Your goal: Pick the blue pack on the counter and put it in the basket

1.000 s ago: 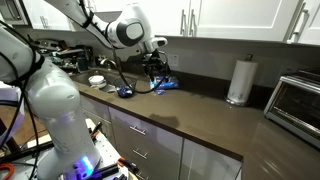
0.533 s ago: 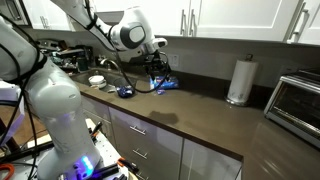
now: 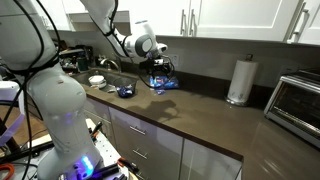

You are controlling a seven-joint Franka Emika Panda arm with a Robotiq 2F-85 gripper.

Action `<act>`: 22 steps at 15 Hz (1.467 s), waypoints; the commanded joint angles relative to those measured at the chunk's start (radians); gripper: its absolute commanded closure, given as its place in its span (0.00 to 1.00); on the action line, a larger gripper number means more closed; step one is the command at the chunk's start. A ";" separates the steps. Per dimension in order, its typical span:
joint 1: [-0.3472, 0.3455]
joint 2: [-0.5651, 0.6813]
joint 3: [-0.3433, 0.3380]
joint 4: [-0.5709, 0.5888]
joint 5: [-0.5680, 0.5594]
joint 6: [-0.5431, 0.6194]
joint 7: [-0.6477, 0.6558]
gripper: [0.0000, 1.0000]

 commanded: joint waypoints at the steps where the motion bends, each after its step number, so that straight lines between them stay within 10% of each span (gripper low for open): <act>1: 0.118 0.183 -0.036 0.152 0.210 0.044 -0.266 0.00; 13: 0.036 0.394 0.132 0.306 0.783 0.141 -0.843 0.00; 22: 0.046 0.639 0.164 0.419 0.761 0.276 -0.884 0.00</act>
